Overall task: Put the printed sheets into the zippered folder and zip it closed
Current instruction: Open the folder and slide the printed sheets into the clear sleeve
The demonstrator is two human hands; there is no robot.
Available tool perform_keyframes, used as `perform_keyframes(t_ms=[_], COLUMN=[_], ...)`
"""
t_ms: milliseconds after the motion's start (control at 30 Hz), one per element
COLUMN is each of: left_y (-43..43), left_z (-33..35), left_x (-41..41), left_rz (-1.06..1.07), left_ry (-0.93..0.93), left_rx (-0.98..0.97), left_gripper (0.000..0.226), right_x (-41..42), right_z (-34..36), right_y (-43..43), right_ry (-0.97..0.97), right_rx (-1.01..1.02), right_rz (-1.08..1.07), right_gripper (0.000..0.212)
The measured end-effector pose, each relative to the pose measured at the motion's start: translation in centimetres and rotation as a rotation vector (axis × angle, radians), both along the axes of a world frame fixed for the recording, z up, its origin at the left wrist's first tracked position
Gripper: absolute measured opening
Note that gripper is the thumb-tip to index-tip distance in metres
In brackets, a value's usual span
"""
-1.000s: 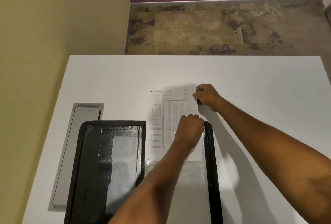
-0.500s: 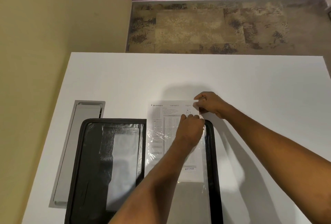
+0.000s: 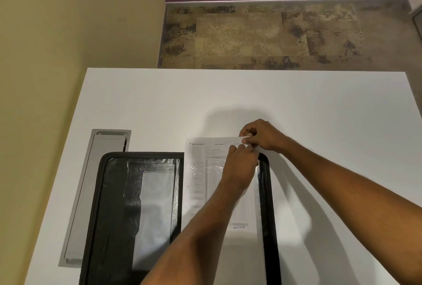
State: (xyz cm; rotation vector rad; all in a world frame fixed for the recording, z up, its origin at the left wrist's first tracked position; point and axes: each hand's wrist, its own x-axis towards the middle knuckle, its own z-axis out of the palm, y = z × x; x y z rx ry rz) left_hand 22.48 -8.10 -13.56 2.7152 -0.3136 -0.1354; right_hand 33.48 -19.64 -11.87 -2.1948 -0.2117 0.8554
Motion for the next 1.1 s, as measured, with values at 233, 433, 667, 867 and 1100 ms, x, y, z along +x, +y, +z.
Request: perform_keyframes(t_ms=[233, 433, 667, 867, 1100], left_y=[-0.1, 0.1, 0.3, 0.7, 2.6], left_z=[0.3, 0.8, 0.7, 0.4, 0.9], left_x=[-1.1, -1.5, -1.2, -0.9, -0.3], left_rz=[-0.027, -0.016, 0.091, 0.093, 0.098], left_ry=[0.028, 0.022, 0.044, 0.075, 0.181], left_rx=[-0.041, -0.039, -0.11, -0.157, -0.296], left_gripper=[0.016, 0.016, 0.022, 0.022, 0.018], right_x=[-2.0, -2.9, -4.0, -4.7, -5.4], right_z=[-0.3, 0.3, 2.2, 2.3, 1.0], right_y=[-1.1, -1.7, -2.5, -3.0, -2.8], right_ry=[0.057, 0.035, 0.163, 0.159, 0.064], right_rx=[-0.038, 0.001, 0.04, -0.025, 0.003], right_rz=[0.115, 0.108, 0.134, 0.316, 0.287], right_gripper=[0.012, 0.021, 0.041, 0.011, 0.028])
